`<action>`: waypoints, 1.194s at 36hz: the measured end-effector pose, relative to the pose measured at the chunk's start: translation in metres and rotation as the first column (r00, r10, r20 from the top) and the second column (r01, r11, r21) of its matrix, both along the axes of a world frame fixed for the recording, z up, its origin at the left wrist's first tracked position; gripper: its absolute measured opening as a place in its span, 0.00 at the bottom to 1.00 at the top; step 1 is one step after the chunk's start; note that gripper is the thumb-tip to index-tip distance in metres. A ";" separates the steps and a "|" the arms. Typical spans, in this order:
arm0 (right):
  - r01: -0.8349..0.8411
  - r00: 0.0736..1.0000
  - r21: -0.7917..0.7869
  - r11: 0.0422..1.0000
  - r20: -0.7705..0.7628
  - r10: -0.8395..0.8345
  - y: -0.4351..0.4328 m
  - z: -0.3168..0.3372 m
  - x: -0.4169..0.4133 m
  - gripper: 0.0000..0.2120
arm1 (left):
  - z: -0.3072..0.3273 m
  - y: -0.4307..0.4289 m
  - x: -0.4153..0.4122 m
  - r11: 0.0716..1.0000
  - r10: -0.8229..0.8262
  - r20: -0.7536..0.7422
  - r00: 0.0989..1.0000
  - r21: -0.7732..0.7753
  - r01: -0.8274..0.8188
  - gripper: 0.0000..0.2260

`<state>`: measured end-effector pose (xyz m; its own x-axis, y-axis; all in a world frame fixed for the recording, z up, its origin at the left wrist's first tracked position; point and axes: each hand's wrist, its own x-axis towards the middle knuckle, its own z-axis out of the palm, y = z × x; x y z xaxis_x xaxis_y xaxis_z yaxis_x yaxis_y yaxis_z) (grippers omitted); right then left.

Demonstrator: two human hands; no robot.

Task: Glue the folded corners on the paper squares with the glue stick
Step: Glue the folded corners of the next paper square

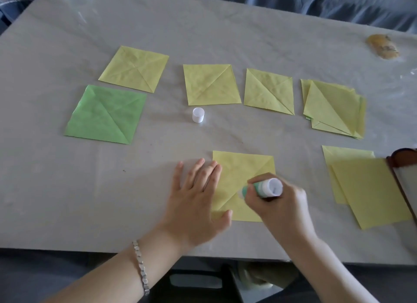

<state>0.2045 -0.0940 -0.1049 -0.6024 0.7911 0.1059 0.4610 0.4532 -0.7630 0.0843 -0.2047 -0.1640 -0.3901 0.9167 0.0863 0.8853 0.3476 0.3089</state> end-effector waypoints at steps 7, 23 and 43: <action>0.013 0.999 0.000 1.000 0.030 -0.013 -0.002 -0.005 0.005 0.03 | 0.001 0.001 0.000 1.000 -0.003 -0.017 1.000 -0.003 0.003 0.36; 0.110 0.993 0.038 0.993 -0.053 -0.107 0.004 0.006 0.024 0.04 | 0.002 0.000 -0.001 0.999 -0.008 -0.028 1.000 -0.044 0.007 0.37; 0.143 0.989 0.076 0.987 0.015 -0.145 0.021 0.023 0.039 0.16 | 0.001 0.000 -0.001 1.000 -0.014 -0.029 0.999 -0.023 0.013 0.37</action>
